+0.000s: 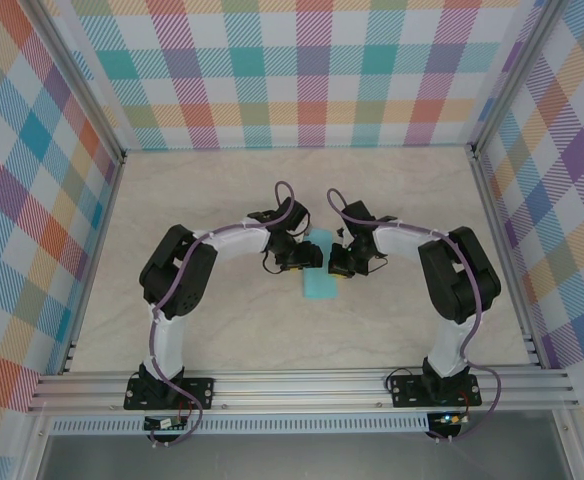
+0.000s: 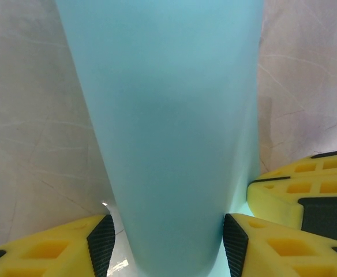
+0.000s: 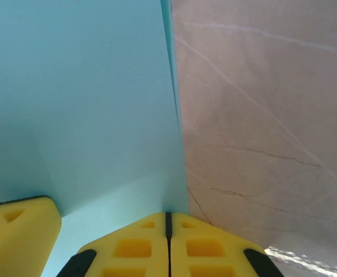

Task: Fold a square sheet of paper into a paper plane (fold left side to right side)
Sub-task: Hold the square sheet of paper at the center of the table.

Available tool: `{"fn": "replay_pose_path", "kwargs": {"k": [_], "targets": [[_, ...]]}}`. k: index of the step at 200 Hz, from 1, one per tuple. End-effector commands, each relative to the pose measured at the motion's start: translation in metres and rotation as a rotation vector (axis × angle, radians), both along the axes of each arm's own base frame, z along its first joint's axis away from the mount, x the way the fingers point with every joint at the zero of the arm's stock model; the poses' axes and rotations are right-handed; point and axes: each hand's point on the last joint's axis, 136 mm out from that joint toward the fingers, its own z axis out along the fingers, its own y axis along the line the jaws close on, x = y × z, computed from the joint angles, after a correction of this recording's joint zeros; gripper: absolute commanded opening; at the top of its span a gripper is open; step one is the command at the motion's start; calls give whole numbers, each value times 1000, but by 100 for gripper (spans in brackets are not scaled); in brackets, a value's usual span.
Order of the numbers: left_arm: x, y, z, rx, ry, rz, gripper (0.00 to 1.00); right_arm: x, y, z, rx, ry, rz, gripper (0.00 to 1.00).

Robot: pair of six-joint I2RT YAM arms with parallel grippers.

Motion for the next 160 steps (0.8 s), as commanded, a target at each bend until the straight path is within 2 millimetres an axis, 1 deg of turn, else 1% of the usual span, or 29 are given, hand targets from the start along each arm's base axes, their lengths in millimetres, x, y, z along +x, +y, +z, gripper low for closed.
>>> {"fn": "replay_pose_path", "kwargs": {"k": [1,38,52,59,65,80,88,92,103,137,160], "targets": [[-5,-2,14,-34,-40,-17,57,-20,-19,-28,-122,84,12,6],[1,5,49,-103,-94,0,58,-24,-26,-33,-156,94,11,6],[0,4,63,-137,-115,-11,57,-23,-27,-31,-163,88,13,6],[-1,1,67,-157,-117,-21,53,-23,-26,-31,-164,87,13,6],[-3,-2,71,-178,-113,-30,48,-23,-27,-31,-165,87,12,6],[-6,-12,77,-241,-98,-58,31,-23,-28,-31,-169,88,13,6],[-10,-16,74,-260,-70,-67,25,-23,-28,-31,-170,87,13,6],[-6,-21,77,-289,-87,-74,23,-23,-28,-31,-172,87,12,6],[-7,-28,72,-309,-69,-87,19,-24,-29,-32,-175,89,14,6],[-6,-37,50,-312,-25,-100,18,-24,-28,-32,-178,91,15,6],[-4,-34,32,-269,-12,-96,17,-24,-28,-32,-181,90,18,6]]}}
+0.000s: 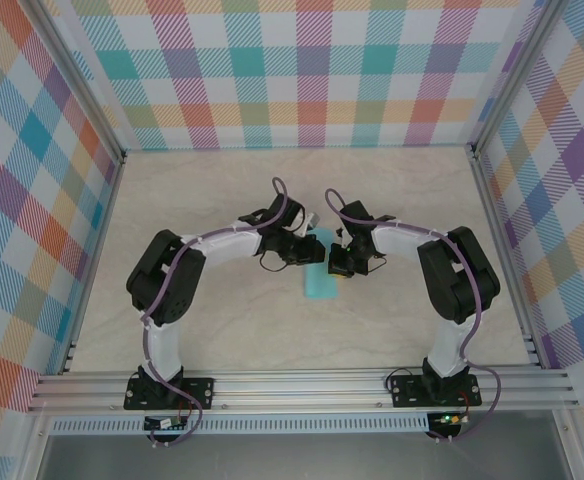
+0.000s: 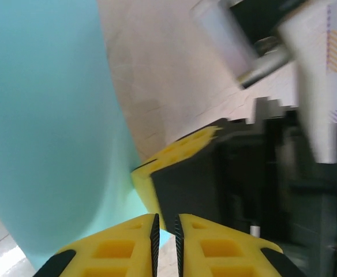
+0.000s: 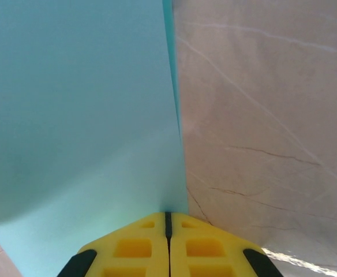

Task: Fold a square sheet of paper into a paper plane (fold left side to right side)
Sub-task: Hold the square sheet of paper at the center of the table, then first fold the square sheet of paper in half at the center of the table.

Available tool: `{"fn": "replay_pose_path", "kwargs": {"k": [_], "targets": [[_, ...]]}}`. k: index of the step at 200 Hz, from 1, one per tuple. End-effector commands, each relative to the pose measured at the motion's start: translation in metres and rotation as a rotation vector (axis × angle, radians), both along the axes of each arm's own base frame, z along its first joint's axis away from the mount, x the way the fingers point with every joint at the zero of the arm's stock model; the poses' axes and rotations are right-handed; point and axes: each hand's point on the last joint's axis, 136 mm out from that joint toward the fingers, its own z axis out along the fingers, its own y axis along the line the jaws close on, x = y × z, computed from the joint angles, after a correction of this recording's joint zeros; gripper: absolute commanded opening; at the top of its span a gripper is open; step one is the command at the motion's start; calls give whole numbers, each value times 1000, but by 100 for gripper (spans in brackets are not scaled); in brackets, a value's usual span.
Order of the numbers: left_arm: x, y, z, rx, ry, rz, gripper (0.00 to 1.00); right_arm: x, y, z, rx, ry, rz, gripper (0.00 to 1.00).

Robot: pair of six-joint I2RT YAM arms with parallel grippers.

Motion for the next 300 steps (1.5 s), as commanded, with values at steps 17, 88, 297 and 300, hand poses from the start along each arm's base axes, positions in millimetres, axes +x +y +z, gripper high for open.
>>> {"fn": "replay_pose_path", "kwargs": {"k": [17,88,297,300], "targets": [[4,5,-23,59,15,6,17,-25,-27,-32,-161,98,14,6],[10,40,-66,122,83,73,16,-28,-31,-34,-190,113,28,6],[36,20,-27,-55,22,35,0,-30,-34,-34,-216,115,38,6],[37,20,-29,-52,23,35,0,-30,-34,-34,-216,116,39,6]]}}
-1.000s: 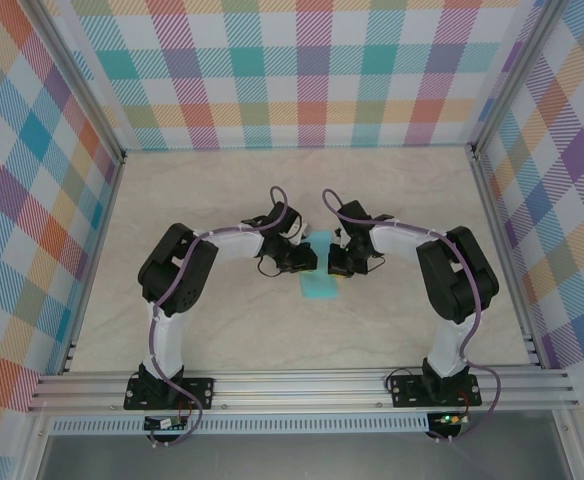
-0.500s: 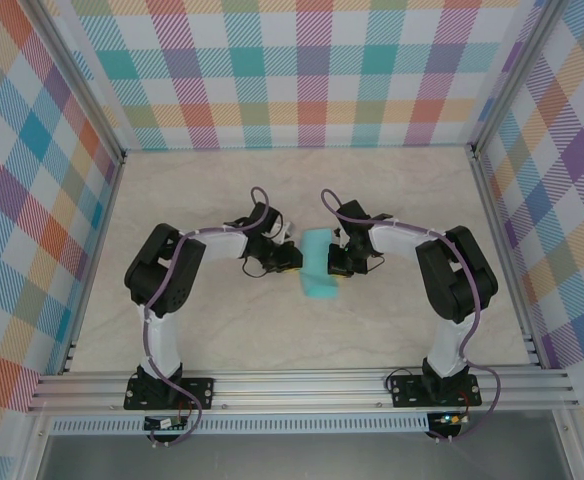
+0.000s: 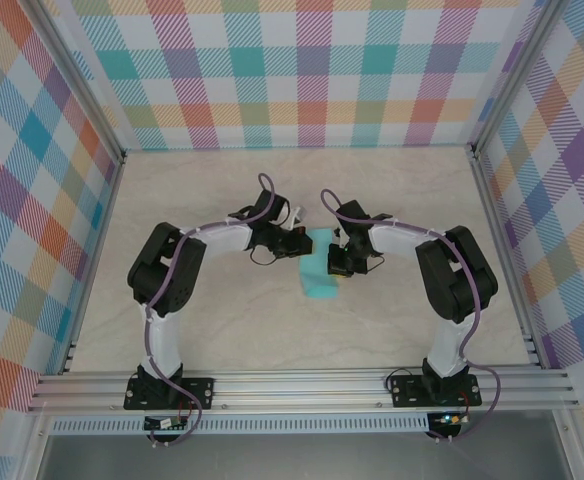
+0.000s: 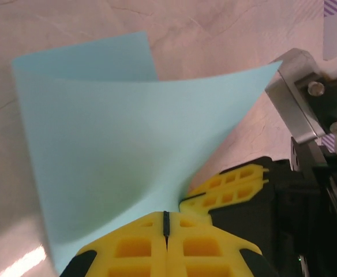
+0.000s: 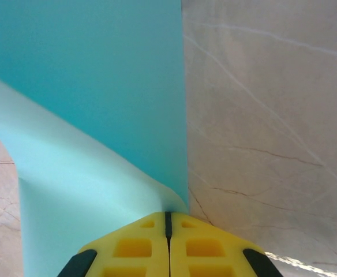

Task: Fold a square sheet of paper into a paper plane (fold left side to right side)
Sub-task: First fold the square sheet of paper in half at the center of the table.

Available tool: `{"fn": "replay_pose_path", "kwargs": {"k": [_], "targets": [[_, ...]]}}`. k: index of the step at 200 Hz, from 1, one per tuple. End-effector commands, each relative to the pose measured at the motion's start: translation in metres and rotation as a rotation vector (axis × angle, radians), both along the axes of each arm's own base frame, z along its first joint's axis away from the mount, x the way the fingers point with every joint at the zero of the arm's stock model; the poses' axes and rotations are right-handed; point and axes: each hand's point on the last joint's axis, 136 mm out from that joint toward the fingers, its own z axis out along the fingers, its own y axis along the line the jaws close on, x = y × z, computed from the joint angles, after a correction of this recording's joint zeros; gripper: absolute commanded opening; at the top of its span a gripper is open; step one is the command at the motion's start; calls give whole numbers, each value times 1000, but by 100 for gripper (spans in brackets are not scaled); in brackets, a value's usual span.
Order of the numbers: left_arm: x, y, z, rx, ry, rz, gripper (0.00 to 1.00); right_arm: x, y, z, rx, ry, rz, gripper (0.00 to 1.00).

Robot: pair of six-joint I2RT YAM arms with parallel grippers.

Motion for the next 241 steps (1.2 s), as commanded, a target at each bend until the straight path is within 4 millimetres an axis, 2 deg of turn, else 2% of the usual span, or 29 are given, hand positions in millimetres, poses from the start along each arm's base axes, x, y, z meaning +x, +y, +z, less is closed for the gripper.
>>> {"fn": "replay_pose_path", "kwargs": {"k": [1,44,119,162,185,215,241], "targets": [[0,-4,-18,9,41,-12,0,-31,-32,-33,-173,122,10,6],[7,6,-39,90,33,8,0,-32,-34,-33,-181,123,12,6],[41,48,-60,155,25,178,0,-33,-36,-32,-194,122,21,6],[69,62,-51,146,-7,236,1,-33,-34,-33,-185,124,19,6],[78,62,-36,120,-30,228,1,-33,-33,-34,-182,125,20,6],[66,60,-15,90,-62,195,1,-31,-32,-33,-176,120,20,6],[45,44,1,53,-74,141,0,-32,-32,-34,-180,120,21,6]]}}
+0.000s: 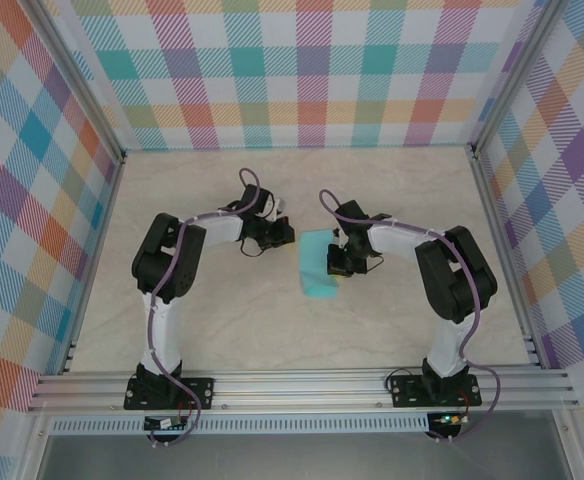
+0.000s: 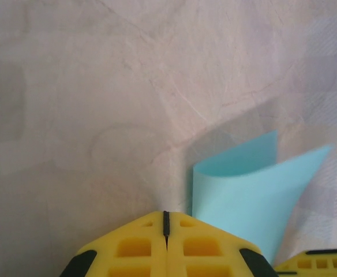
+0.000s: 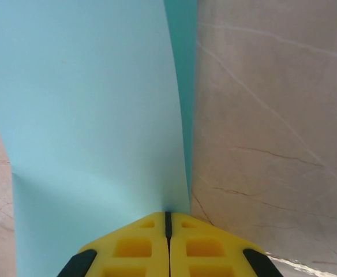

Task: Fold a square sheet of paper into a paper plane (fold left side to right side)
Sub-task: First fold the square sheet of paper in half at the center of the table.

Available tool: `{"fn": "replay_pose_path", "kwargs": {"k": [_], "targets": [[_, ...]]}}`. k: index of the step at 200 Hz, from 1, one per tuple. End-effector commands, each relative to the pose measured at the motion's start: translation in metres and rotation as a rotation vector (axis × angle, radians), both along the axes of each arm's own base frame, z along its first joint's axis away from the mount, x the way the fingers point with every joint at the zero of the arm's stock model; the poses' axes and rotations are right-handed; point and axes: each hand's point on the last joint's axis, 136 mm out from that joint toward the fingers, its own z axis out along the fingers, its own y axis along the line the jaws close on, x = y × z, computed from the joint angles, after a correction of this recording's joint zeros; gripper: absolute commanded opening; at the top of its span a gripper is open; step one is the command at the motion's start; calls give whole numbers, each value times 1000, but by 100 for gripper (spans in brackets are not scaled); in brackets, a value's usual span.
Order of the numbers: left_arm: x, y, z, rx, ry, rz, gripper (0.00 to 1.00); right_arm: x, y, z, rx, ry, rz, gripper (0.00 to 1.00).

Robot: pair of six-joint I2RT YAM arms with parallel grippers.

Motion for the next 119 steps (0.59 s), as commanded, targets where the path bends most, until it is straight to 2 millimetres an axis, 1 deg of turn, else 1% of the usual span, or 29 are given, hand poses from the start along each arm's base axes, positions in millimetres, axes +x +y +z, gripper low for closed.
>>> {"fn": "replay_pose_path", "kwargs": {"k": [1,18,29,41,52,57,85,119], "targets": [[-13,-10,33,-26,-66,-51,0,-32,-32,-34,-167,126,9,6],[-26,-26,37,-49,-63,-98,0,-32,-33,-34,-170,127,9,6],[-30,-34,39,-56,-66,-117,0,-32,-33,-34,-170,128,7,6],[-32,-41,36,-53,-63,-129,0,-32,-33,-34,-170,129,7,6],[-29,-44,31,-45,-57,-129,0,-32,-32,-33,-172,128,8,6],[-27,-44,26,-38,-49,-127,0,-32,-32,-33,-171,128,8,6],[-14,-47,11,-3,-42,-119,0,-32,-31,-32,-171,126,11,6],[3,-38,-9,41,-32,-93,0,-33,-31,-31,-175,130,16,6]]}}
